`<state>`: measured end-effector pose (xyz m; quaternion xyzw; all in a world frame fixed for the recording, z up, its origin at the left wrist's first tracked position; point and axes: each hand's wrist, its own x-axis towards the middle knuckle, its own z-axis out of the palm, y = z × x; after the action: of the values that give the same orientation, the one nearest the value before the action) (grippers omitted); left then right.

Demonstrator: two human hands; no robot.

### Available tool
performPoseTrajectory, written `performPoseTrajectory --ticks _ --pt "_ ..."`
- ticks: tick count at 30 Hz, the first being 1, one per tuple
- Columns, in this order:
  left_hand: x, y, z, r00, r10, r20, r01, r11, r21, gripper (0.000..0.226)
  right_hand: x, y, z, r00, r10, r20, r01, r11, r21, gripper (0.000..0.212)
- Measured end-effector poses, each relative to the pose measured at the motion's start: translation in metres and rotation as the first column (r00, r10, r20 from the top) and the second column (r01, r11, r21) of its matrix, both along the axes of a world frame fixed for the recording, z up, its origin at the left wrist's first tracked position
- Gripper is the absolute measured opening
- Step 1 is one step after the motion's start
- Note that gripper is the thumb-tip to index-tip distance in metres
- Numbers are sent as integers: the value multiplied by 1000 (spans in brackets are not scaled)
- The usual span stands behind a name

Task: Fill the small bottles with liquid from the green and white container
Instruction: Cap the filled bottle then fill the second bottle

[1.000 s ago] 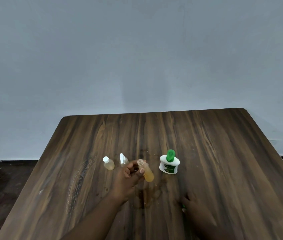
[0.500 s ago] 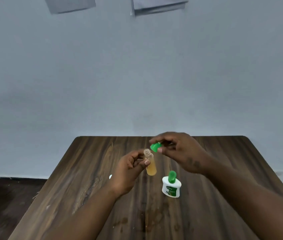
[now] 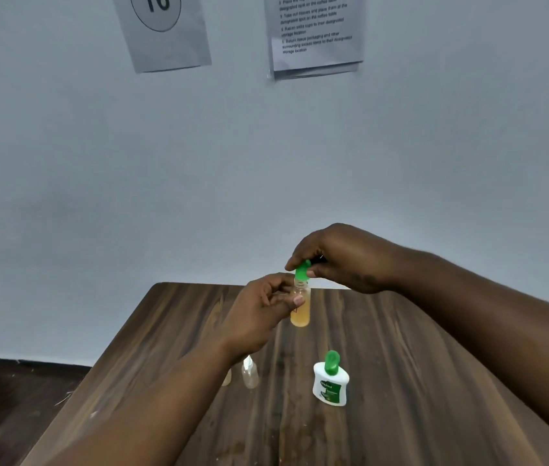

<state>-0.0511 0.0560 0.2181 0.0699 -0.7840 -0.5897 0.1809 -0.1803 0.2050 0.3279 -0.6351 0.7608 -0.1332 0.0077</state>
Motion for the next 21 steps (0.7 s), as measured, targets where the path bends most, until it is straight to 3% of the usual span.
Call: performPoseTrajectory --ticks 5,9,13,16,17,19,21 --pt "-2 -8 13 998 -59 -11 59 998 10 18 2 -1 17 997 -53 52 51 998 36 31" --pt "-4 -13 19 994 -108 -26 108 994 12 18 11 -9 16 995 -103 -10 104 992 76 32" --pt "-6 -18 22 992 -121 -19 122 993 2 17 15 -20 21 979 -189 -76 197 974 111 19" --pt "-7 -21 25 990 -140 -23 140 990 -1 20 11 -26 22 926 -356 -129 370 923 105 55" --pt "-7 -24 26 990 -141 -30 141 990 0 19 9 -26 24 934 -345 -94 354 928 111 56" --pt "-8 -28 28 989 -142 -31 142 990 -3 18 9 -23 32 972 -236 23 230 962 144 34" --pt "-9 -33 27 989 -150 -13 150 989 -16 17 10 -21 40 992 -127 19 121 976 180 25"
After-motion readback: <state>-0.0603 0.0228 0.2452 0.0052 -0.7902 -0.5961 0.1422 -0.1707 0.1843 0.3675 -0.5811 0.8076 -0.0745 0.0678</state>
